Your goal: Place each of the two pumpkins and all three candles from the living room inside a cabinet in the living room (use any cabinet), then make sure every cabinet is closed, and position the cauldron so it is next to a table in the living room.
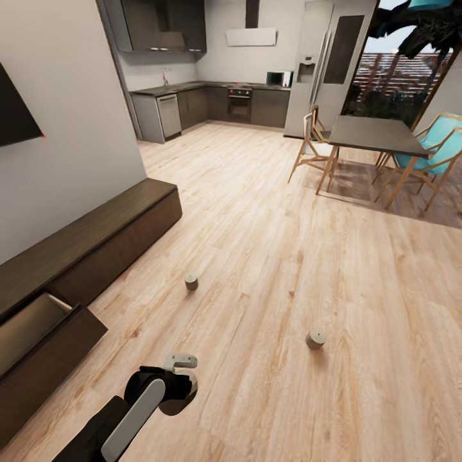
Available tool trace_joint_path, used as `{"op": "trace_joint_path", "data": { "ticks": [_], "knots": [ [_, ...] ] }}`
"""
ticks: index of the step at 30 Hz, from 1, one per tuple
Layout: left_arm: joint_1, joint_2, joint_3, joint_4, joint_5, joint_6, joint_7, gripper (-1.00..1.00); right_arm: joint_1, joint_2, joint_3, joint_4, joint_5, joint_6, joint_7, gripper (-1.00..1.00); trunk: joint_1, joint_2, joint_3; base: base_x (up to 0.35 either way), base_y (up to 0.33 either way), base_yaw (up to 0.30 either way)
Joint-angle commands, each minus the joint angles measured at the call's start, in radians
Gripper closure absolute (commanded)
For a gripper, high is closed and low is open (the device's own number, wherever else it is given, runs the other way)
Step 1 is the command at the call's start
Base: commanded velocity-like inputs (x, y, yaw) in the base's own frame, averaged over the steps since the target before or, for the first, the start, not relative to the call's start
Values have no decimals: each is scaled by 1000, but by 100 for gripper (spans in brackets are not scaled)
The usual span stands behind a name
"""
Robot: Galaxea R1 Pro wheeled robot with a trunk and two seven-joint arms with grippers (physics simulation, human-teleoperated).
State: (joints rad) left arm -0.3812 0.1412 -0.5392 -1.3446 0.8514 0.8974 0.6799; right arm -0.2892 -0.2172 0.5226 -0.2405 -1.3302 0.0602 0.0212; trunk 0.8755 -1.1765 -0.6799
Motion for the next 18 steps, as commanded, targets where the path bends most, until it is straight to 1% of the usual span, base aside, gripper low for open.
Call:
{"op": "trace_joint_path", "data": {
  "ticks": [1, 7, 12, 14, 18],
  "knots": [
    [-1, 1, -2, -2, 9, 0, 10, 100, -1, -2, 4, 0, -6, 2, 4, -100, 0, -1, -1, 0, 0, -243],
    [-1, -1, -5, -4, 8, 1, 10, 100, -1, -6, 5, 4, -6, 3, 27, -100, 0, -1, -3, 0, 0, -264],
    [-1, -3, -5, -5, 8, 1, 10, 100, -1, -5, 4, 6, -6, 3, 30, -100, 0, -1, -3, 8, 0, -277],
    [-1, -3, -5, -5, 8, 1, 10, 100, -1, -6, 4, 6, -6, 3, 31, -100, 0, -1, -3, 116, 0, -278],
    [-1, -3, -5, -4, 8, 1, 10, 100, -1, -7, 4, 6, -6, 3, 31, -100, 0, -1, -3, 216, 0, -278]
  ]
}}
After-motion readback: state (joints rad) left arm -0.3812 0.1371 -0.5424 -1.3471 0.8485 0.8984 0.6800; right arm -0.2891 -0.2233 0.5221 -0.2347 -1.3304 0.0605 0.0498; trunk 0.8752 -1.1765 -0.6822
